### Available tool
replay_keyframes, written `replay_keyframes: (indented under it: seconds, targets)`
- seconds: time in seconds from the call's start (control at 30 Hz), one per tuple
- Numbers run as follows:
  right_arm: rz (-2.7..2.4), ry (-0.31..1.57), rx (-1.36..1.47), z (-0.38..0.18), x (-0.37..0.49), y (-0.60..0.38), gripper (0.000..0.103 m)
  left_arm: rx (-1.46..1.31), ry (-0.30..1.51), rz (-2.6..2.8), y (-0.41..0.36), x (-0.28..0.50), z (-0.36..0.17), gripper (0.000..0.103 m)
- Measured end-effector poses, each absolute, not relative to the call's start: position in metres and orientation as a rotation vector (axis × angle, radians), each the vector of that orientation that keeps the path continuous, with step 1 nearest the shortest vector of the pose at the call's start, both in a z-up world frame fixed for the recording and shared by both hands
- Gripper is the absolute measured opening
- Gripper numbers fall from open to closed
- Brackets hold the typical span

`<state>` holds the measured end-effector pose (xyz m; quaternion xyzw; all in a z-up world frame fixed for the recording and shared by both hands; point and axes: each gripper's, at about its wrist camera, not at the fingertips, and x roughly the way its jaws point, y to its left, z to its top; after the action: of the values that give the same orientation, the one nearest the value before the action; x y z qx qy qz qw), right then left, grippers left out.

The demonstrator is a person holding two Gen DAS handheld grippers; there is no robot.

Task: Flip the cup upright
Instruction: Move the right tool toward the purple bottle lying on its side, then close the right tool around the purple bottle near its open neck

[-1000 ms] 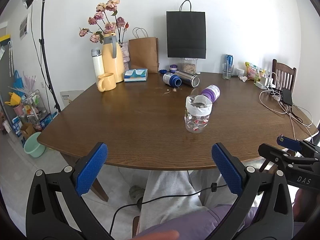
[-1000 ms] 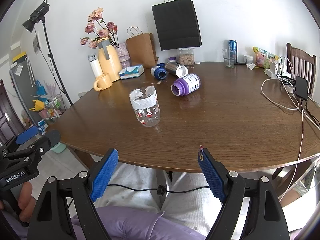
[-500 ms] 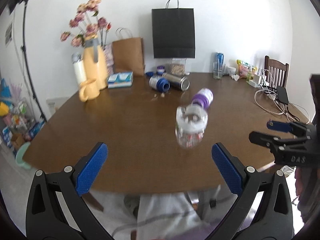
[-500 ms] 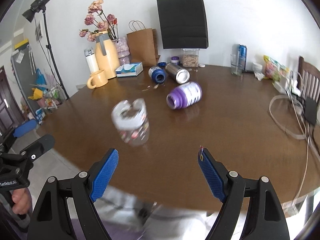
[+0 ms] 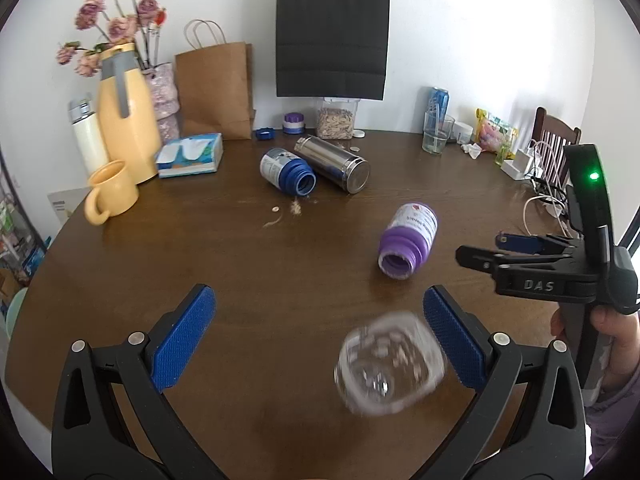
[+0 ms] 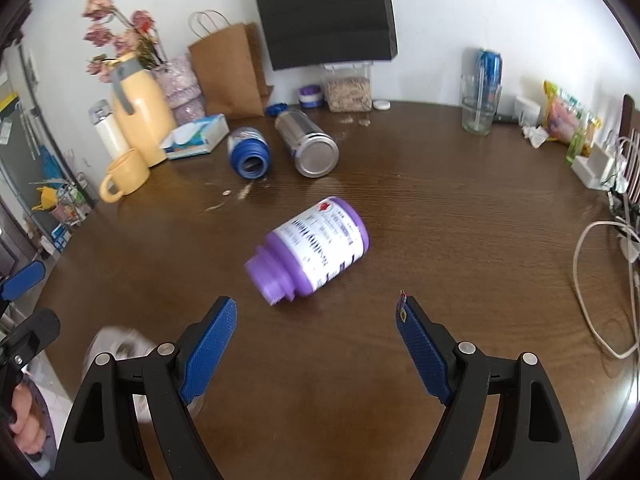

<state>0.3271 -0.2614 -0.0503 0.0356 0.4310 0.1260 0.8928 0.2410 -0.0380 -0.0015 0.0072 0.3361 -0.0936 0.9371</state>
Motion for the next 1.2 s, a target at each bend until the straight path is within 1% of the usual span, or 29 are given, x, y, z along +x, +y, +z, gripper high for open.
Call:
replay_keyframes:
  seconds: [0.33, 0.6, 0.63, 0.67, 0.73, 0.77, 0.9, 1.03, 1.2]
  targets:
    - [0.316, 0.949, 0.136, -0.076, 0.386, -0.23, 0.086, 0.042, 0.772, -0.175, -0.042, 0.327, -0.013, 0.103]
    - [0.332, 0.926, 0.037, -0.094, 0.415, -0.194, 0.086, 0.0, 0.813, -0.167, -0.031, 0.361, -0.025, 0.103]
    - [0.34, 0.922, 0.015, -0.097, 0.416, -0.189, 0.086, -0.004, 0.814, -0.169, -0.032, 0.364, -0.025, 0.103]
    - [0.347, 0.911, -0.011, -0.099, 0.415, -0.184, 0.082, -0.006, 0.815, -0.167, -0.034, 0.368, -0.024, 0.103]
    - [0.367, 0.881, -0.073, -0.099, 0.412, -0.177, 0.076, -0.004, 0.829, -0.148, -0.039, 0.377, -0.025, 0.103]
    - [0.373, 0.871, -0.096, -0.099, 0.411, -0.175, 0.076, -0.011, 0.84, -0.142, -0.042, 0.381, -0.024, 0.103]
    - [0.372, 0.866, -0.134, -0.096, 0.412, -0.184, 0.076, -0.017, 0.859, -0.139, -0.051, 0.397, -0.018, 0.103]
    - [0.409, 0.838, -0.106, -0.088, 0.41, -0.203, 0.076, -0.01, 0.863, -0.125, -0.066, 0.412, -0.011, 0.103]
    - [0.432, 0.797, -0.019, -0.086, 0.413, -0.24, 0.076, -0.104, 1.001, -0.076, -0.09, 0.436, -0.011, 0.103]
